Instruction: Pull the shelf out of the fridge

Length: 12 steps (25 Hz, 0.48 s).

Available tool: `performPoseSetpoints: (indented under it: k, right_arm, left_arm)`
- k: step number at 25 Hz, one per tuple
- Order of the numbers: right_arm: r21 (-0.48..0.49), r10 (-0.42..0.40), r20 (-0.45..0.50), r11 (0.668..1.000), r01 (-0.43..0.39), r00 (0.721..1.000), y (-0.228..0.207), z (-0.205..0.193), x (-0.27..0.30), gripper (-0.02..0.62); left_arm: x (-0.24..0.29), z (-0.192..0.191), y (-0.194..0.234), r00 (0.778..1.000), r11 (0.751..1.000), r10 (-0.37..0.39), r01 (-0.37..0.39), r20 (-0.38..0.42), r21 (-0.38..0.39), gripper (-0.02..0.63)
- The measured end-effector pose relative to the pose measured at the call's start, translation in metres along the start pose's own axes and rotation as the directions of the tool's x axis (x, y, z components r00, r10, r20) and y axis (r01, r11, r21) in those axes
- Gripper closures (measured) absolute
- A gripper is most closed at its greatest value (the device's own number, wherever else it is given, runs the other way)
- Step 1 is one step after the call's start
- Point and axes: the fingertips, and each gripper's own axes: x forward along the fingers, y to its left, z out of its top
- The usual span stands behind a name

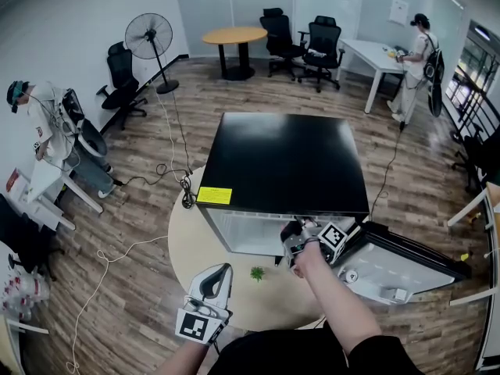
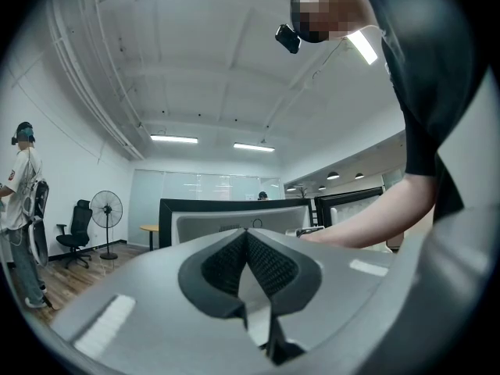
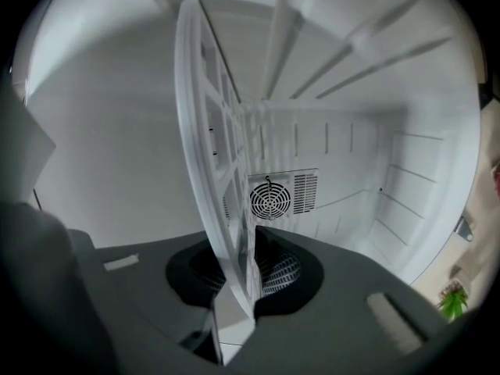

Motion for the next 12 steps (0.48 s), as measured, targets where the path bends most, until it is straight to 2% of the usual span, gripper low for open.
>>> performPoseSetpoints:
  k: [3,12]
  right_arm:
    - [-0.007,0.013,0.0,1.0,-0.013,1.0,0.0021,0.0006,0.001,0.552]
    - [-0.024,0.016,0.005,1.0,-0.016,1.0,0.0021,0.0001,0.001,0.557]
  left_arm:
    - [0.0018,-0.0005,-0.0007,1.0,1.0,0.0,0.0,-0.001,-0.003,0.607]
    - [0.0025,-0.0009,-0.0009,1.0,1.0,-0.006,0.006,0.003,-0.004,0.607]
